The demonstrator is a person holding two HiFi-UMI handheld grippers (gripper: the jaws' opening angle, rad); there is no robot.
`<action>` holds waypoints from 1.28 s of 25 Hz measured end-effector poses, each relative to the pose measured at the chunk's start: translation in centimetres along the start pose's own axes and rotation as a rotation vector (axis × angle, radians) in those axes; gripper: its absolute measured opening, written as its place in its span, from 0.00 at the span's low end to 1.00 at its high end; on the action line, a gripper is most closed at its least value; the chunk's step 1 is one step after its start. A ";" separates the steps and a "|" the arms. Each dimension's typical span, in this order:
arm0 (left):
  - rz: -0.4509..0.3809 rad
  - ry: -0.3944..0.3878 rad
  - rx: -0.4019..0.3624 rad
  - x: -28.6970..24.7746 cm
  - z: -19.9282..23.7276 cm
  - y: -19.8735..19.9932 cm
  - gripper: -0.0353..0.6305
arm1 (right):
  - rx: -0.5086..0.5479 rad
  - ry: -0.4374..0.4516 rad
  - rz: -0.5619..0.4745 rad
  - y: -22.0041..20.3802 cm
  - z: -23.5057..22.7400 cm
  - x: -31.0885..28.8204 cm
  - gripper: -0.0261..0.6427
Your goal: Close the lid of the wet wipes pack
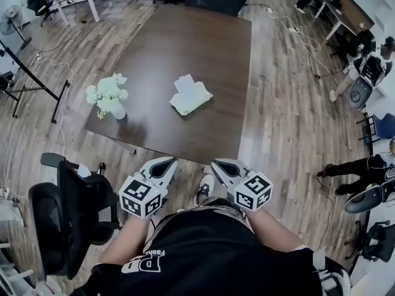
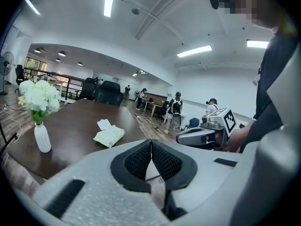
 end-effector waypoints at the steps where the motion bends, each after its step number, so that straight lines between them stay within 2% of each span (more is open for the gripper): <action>1: 0.000 -0.004 -0.010 -0.9 0.1 0.6 0.08 | 0.000 -0.003 -0.003 0.2 -1.0 -0.2 0.05; 6: 0.003 -0.015 -0.044 -5.2 0.7 3.0 0.08 | 0.001 -0.010 -0.025 1.5 -5.5 -1.1 0.05; 16: 0.000 0.050 -0.086 -11.5 2.7 7.1 0.08 | -0.011 0.033 -0.035 2.1 -12.3 -2.5 0.05; 23: 0.047 0.048 -0.111 -13.6 3.8 7.8 0.08 | -0.025 0.047 -0.029 2.2 -14.2 -4.0 0.05; 32: 0.091 -0.017 -0.098 -15.5 10.0 10.3 0.08 | -0.055 -0.042 -0.027 4.0 -15.2 -7.7 0.05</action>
Point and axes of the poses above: the fingertips, and each gripper's own axes: x backward along the fingers, z to its left, y out of its top, the point moved 7 cm from there along x, backward along the fingers, and after that the axes turned 9 degrees about x, right-handed, at the moved point
